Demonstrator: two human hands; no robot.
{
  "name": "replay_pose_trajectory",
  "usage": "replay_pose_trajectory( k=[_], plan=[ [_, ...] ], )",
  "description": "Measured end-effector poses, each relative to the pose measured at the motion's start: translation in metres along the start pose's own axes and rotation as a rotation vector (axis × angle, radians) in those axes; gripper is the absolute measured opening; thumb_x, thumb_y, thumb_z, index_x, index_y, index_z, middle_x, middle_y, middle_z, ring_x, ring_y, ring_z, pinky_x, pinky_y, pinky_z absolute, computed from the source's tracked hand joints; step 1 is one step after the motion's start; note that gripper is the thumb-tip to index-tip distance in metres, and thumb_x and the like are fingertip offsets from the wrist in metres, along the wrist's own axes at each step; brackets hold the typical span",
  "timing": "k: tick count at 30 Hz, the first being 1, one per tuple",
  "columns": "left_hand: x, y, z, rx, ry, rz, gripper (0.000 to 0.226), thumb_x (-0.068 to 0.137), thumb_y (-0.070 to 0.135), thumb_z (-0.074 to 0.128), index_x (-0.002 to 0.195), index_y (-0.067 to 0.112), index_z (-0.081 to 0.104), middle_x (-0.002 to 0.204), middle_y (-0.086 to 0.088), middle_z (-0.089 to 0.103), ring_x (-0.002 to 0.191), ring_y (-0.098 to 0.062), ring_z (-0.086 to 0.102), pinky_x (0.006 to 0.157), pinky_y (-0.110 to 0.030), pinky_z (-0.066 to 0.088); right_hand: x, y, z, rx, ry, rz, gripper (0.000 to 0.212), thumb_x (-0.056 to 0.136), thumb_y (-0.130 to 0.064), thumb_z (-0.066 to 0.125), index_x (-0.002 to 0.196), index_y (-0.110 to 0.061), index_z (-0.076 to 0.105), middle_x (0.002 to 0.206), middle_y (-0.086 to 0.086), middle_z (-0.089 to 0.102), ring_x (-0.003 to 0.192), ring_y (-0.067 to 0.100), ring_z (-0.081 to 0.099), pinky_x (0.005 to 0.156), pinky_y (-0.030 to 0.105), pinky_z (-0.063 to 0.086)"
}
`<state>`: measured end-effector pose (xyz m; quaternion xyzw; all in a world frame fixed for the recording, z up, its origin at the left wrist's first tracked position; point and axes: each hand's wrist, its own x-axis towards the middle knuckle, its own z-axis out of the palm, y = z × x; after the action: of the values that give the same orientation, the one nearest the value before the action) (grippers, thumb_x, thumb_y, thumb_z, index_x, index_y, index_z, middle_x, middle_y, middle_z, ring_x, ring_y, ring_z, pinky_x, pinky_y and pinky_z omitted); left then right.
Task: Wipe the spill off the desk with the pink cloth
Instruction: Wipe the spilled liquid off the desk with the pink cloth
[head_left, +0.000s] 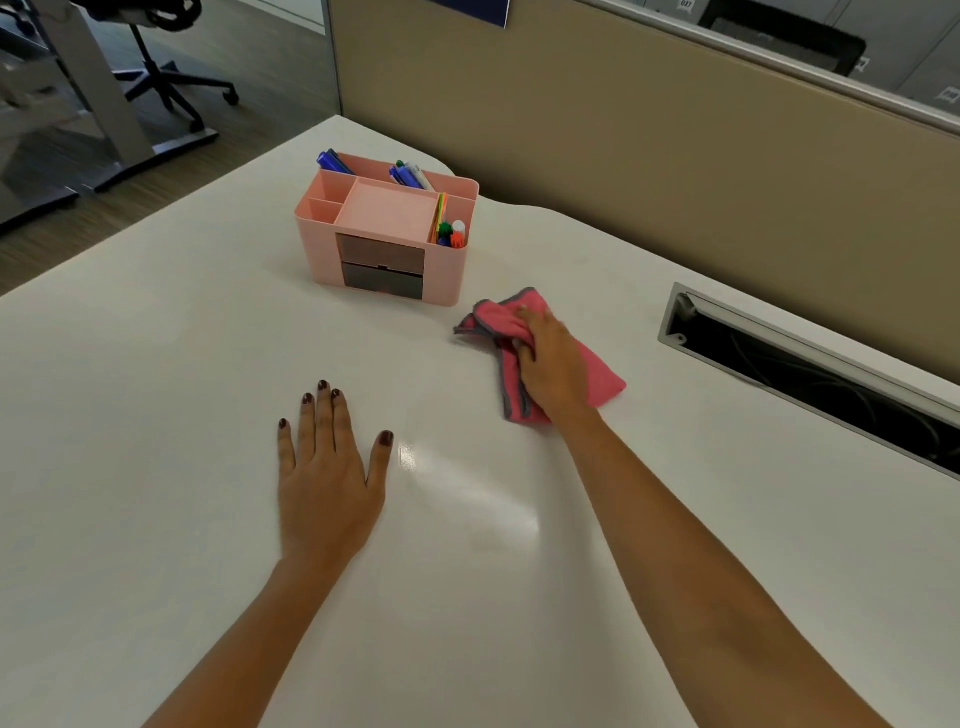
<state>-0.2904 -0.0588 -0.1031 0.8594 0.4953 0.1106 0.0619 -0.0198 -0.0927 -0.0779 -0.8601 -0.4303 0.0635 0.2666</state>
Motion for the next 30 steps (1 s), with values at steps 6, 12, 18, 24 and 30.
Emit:
replay_pose_trajectory(
  k=[6, 12, 18, 24, 30],
  plan=[
    [0.001, -0.001, -0.002, -0.049, 0.000, 0.003, 0.084, 0.091, 0.058, -0.007, 0.149, 0.003, 0.017, 0.159, -0.010, 0.014, 0.147, -0.022, 0.011, 0.120, -0.043, 0.006, -0.023, -0.054, 0.028, 0.021, -0.134, -0.178, 0.044, 0.097, -0.027, 0.045, 0.140, -0.029, 0.041, 0.150, 0.004, 0.040, 0.139, 0.024, 0.035, 0.114, 0.042, 0.032],
    [0.002, -0.003, -0.001, -0.088, 0.003, -0.001, 0.082, 0.093, 0.054, -0.004, 0.146, -0.001, 0.027, 0.156, -0.014, 0.024, 0.146, -0.026, 0.019, 0.120, -0.045, 0.010, -0.045, -0.082, 0.045, 0.058, -0.273, -0.364, 0.046, 0.098, -0.026, 0.043, 0.143, -0.026, 0.039, 0.151, 0.001, 0.039, 0.143, 0.019, 0.027, 0.118, 0.037, 0.021],
    [-0.001, -0.002, -0.004, -0.244, 0.043, -0.028, 0.075, 0.092, 0.054, 0.008, 0.148, 0.008, 0.027, 0.156, -0.008, 0.025, 0.146, -0.023, 0.020, 0.120, -0.041, 0.008, -0.063, -0.079, 0.037, 0.180, -0.371, -0.467, 0.049, 0.081, -0.004, 0.046, 0.125, -0.022, 0.060, 0.141, -0.004, 0.052, 0.140, 0.016, 0.034, 0.117, 0.036, 0.025],
    [-0.019, -0.007, -0.009, -0.164, 0.013, 0.027, 0.086, 0.088, 0.066, -0.005, 0.150, 0.012, 0.020, 0.158, -0.001, 0.018, 0.147, -0.019, 0.014, 0.120, -0.038, 0.003, -0.084, -0.068, 0.021, 0.261, -0.449, -0.495, 0.061, 0.066, 0.016, 0.047, 0.111, -0.019, 0.069, 0.128, -0.006, 0.063, 0.136, 0.013, 0.040, 0.114, 0.035, 0.025],
    [-0.026, -0.012, -0.009, -0.112, 0.010, 0.043, 0.076, 0.095, 0.052, -0.006, 0.148, 0.009, 0.027, 0.156, -0.005, 0.026, 0.145, -0.023, 0.022, 0.119, -0.044, 0.014, -0.113, -0.058, 0.012, 0.316, -0.404, -0.473, 0.052, 0.060, 0.010, 0.045, 0.096, -0.016, 0.072, 0.116, -0.005, 0.070, 0.130, 0.009, 0.047, 0.111, 0.029, 0.026]
  ],
)
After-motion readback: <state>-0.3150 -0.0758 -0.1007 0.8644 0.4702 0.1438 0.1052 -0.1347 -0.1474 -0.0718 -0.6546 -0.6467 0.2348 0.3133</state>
